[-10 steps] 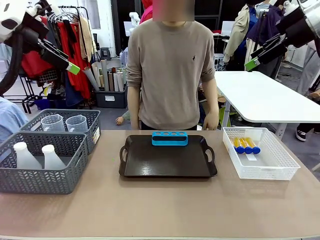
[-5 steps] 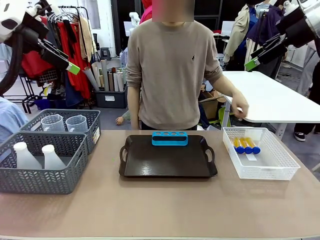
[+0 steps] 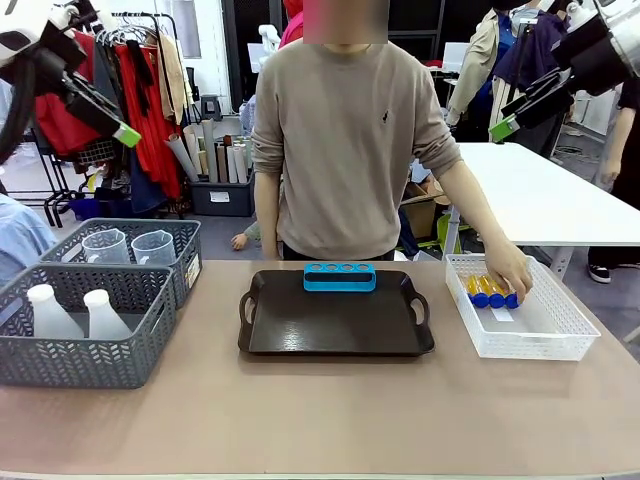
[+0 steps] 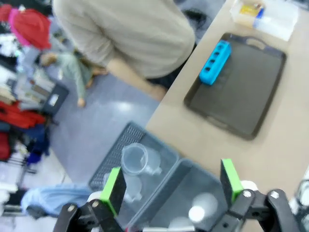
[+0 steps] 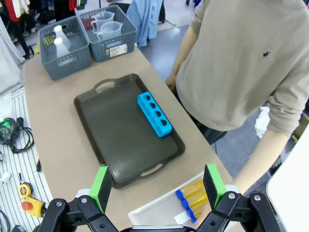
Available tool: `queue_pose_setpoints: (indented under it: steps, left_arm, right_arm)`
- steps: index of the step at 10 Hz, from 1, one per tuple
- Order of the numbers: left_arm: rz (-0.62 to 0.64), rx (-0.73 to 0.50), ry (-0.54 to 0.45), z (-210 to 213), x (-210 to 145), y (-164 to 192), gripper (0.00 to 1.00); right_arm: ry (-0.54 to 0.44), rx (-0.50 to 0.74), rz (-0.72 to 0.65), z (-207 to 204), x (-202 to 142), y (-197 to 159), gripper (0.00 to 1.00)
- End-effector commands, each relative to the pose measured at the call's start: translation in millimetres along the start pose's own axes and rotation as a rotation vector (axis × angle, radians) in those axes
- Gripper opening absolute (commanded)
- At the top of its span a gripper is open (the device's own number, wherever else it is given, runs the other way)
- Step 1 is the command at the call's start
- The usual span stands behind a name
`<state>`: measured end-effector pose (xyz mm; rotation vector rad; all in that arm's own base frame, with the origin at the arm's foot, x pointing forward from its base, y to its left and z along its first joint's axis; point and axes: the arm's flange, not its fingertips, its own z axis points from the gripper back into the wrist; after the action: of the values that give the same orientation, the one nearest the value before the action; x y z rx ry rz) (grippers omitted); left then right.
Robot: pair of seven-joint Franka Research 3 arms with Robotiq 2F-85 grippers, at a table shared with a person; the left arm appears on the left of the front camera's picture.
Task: Prepare the laboratory tools.
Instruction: Pick up one Large Measuring Cup and place it on the Handle tray.
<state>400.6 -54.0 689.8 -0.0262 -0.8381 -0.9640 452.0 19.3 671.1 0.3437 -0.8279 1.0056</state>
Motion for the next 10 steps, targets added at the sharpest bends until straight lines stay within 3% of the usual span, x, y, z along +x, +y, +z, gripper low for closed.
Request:
queue_pose_setpoints:
  steps: [1, 4, 7, 9, 10]
  left_arm:
    - [0.092, 0.060, 0.179, -2, 5, 30, 1.00]
    - [0.155, 0.043, 0.456, -36, -21, 70, 1.00]
    - [0.251, 0.044, 0.535, -73, -45, 84, 1.00]
    - [0.207, -0.019, 0.453, -74, -42, 79, 1.00]
    - [0.217, 0.029, 0.522, -87, -55, 83, 1.00]
  right_arm:
    - [-0.010, 0.009, 0.000, 0, 0, 0, 1.00]
    - [-0.010, 0.009, 0.000, 0, 0, 0, 1.00]
    - [-0.010, 0.009, 0.000, 0, 0, 0, 1.00]
    - [-0.010, 0.009, 0.000, 0, 0, 0, 1.00]
    - [-0.010, 0.009, 0.000, 0, 0, 0, 1.00]
